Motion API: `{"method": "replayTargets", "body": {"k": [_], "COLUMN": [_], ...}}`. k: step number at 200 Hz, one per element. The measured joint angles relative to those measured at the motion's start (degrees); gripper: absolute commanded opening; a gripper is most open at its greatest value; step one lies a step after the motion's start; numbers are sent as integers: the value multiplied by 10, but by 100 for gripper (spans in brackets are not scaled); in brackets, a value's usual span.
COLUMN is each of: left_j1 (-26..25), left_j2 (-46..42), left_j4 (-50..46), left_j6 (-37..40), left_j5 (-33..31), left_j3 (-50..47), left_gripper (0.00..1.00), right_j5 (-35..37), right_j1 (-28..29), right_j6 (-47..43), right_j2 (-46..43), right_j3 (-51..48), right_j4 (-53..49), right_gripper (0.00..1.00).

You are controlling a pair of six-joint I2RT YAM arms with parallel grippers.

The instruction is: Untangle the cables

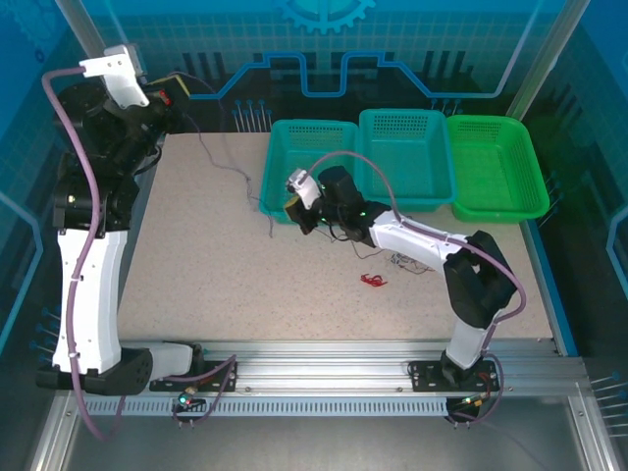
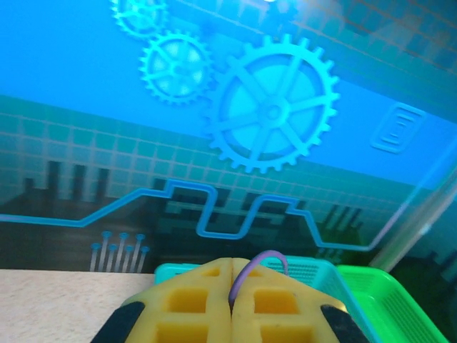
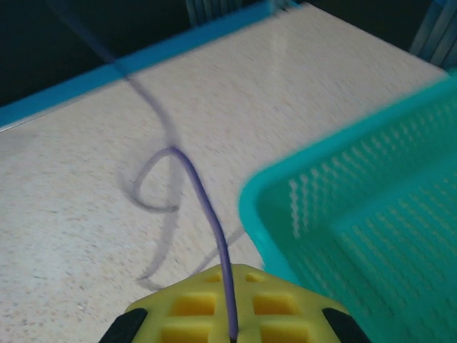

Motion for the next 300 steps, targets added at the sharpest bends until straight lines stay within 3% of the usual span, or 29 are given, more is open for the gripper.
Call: {"method": "replayTargets", "body": {"k": [32, 60, 85, 120, 163, 188, 225, 291, 300], "left_j1": [27, 45, 43, 29, 6, -14, -44, -70, -80], "left_j2": [-1, 0, 28, 124, 263, 319, 360, 360, 358], "left_j4": [-29, -26, 11, 70, 136, 172, 191, 257, 260], "left_j6": [-8, -33, -70, -119, -169, -184, -163, -119, -107], "left_j5": [-62, -55, -5, 33, 54, 55, 49, 38, 38], "left_j3": [8, 20, 59, 186, 363, 396, 352, 57, 13], "left_gripper": [0, 0, 0, 0, 0, 0, 0, 0, 8], "right_j5": [97, 150, 150, 142, 138, 139, 139, 134, 131], "right_j1": [-68, -104, -106, -110, -112, -115, -120, -136, -141], "right_j6": [111, 153, 162, 172, 179, 181, 181, 181, 181], "right_j2": [-70, -119, -175, -241, -280, -304, -321, -359, -360], "right_j3": [-138, -192, -217, -222, -228, -233, -233, -227, -217], "right_j4": [-2, -27, -35, -83, -145, -164, -183, -227, -240], "right_gripper": [0, 0, 0, 0, 0, 0, 0, 0, 0]}}
